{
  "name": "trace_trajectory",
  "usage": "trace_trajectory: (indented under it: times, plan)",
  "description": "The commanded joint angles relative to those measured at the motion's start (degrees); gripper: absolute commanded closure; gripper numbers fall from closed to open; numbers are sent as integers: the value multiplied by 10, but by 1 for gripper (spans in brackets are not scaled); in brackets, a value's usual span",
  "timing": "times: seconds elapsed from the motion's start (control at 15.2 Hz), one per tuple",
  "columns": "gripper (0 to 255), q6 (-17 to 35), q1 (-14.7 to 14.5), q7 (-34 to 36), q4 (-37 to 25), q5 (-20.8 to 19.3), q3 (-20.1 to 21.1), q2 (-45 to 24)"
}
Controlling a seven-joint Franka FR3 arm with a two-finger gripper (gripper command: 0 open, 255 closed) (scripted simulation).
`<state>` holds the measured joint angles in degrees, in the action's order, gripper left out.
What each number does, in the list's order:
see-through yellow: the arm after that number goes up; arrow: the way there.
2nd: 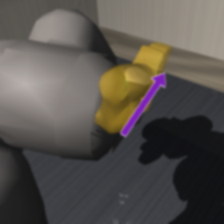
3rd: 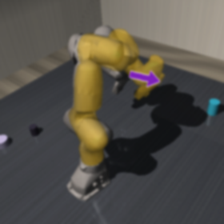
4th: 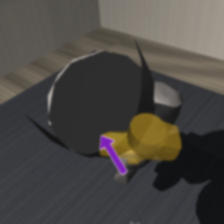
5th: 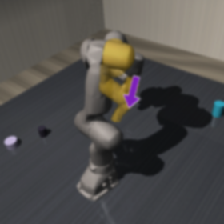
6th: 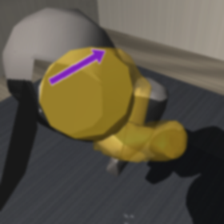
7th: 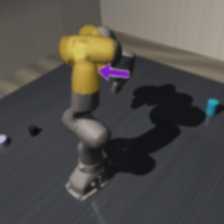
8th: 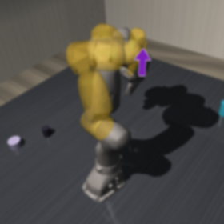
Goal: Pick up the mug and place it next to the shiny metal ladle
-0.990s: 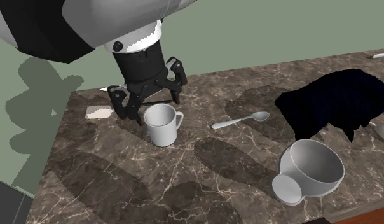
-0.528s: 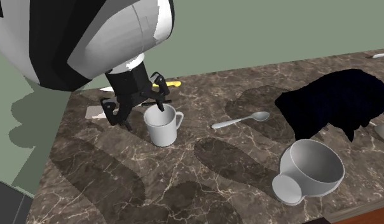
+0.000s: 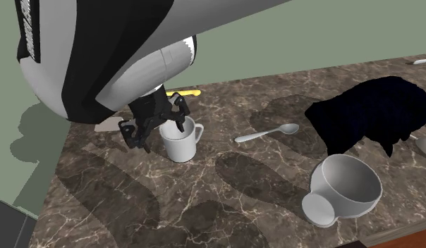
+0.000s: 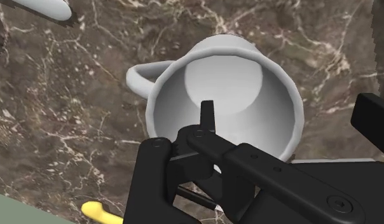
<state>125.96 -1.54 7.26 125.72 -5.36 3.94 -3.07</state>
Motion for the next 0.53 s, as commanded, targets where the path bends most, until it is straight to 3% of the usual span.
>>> trace_trajectory:
  times: [0.0,0.26,0.33,0.46]
  plan:
    - [0,2,0,0,1,0,0,-1]
    - [0,1,0,0,1,0,0,-1]
    - [255,1,0,0,1,0,0,-1]
    - [255,1,0,0,1,0,0,-1]
